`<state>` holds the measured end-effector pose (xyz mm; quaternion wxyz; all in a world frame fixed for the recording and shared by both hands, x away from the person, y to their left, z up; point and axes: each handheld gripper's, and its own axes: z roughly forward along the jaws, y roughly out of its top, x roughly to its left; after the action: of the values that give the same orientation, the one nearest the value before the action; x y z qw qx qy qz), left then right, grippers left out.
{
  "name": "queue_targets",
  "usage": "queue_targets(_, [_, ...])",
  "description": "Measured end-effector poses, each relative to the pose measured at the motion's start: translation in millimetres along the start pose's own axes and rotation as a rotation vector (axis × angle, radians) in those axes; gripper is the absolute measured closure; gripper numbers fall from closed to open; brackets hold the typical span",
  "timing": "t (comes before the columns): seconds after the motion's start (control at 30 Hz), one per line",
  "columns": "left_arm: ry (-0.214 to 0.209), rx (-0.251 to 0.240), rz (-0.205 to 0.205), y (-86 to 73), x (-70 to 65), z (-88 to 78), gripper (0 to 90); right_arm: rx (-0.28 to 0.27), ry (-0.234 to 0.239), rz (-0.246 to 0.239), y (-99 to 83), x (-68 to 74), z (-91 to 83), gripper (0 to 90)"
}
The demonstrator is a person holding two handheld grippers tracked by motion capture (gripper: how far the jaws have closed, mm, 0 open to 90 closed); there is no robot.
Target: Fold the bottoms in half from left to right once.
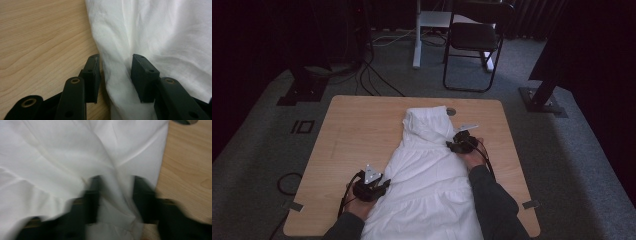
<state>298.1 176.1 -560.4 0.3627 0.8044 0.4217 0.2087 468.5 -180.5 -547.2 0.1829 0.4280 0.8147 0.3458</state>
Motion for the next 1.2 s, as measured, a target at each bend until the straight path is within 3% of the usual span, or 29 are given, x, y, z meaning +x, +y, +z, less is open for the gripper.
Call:
queue_targets(0.03, [0.002,-0.002,0.000,-0.1,-0.4,0.0,59.5,-0.016,-0.050,0.022,0.3,-1.0,-1.9,87.5])
queue_targets(0.07, [0.002,-0.001,0.005,0.0,-0.4,-0.1,59.6,-0.055,-0.110,0.061,0.9,-3.4,-7.2,88.6])
queue_targets(0.13, [0.001,0.001,0.014,0.3,-0.4,0.0,59.9,-0.118,-0.119,0.177,1.6,-13.1,-17.9,89.2])
queue_targets(0.17, [0.002,0.003,0.014,0.6,-0.7,0.1,59.9,-0.102,-0.128,0.184,1.7,-15.7,-18.6,89.1])
queue_targets(0.27, [0.014,0.004,0.030,0.9,-2.8,-0.1,60.0,-0.023,-0.166,0.125,-3.2,-11.9,-8.9,88.9])
queue_targets(0.33, [0.001,0.007,0.021,1.2,-2.2,0.0,59.9,0.005,-0.151,0.142,-7.6,-10.8,-1.0,88.3])
queue_targets(0.4, [-0.026,0.037,0.020,5.7,1.5,0.7,59.7,-0.009,-0.140,0.166,-8.2,-11.5,-0.5,87.4])
queue_targets(0.47, [-0.001,0.064,0.065,17.3,4.4,0.9,54.9,0.005,-0.130,0.160,-7.1,-13.7,-1.2,84.9])
queue_targets(0.5, [0.010,0.053,0.076,25.9,7.1,-0.6,54.5,0.007,-0.126,0.157,-7.4,-14.4,-1.7,84.9])
queue_targets(0.63, [-0.003,-0.043,0.066,73.7,16.9,2.8,49.5,-0.005,-0.126,0.158,-9.3,-13.6,-1.8,86.0])
queue_targets(0.7, [-0.003,-0.031,0.062,96.3,21.7,21.8,48.8,0.000,-0.127,0.153,-8.7,-13.1,-1.7,86.4])
queue_targets(0.8, [-0.020,0.009,0.004,114.5,26.9,62.9,49.1,0.006,-0.123,0.147,-7.8,-13.5,-1.6,86.6])
queue_targets(0.9, [-0.044,0.102,-0.054,109.3,24.4,99.0,50.3,-0.002,-0.112,0.153,-9.3,-15.0,-2.0,86.9])
queue_targets(0.93, [-0.045,0.092,-0.051,104.2,22.8,102.7,53.4,-0.005,-0.108,0.153,-10.1,-15.5,-2.5,87.1])
queue_targets(1.0, [-0.069,0.072,-0.062,97.6,21.7,97.8,65.3,-0.007,-0.106,0.153,-12.4,-15.3,-4.5,87.4])
queue_targets(1.07, [-0.051,0.076,-0.026,90.1,20.2,89.0,76.2,0.000,-0.105,0.133,-16.0,-13.1,-8.8,87.5])
queue_targets(1.13, [-0.075,0.060,-0.012,77.3,17.1,77.5,80.9,0.012,-0.097,0.107,-23.2,-8.6,-17.1,87.4])
queue_targets(1.2, [-0.085,0.059,0.031,64.7,10.5,63.1,81.4,0.015,-0.079,0.104,-32.3,-3.0,-26.1,87.4])
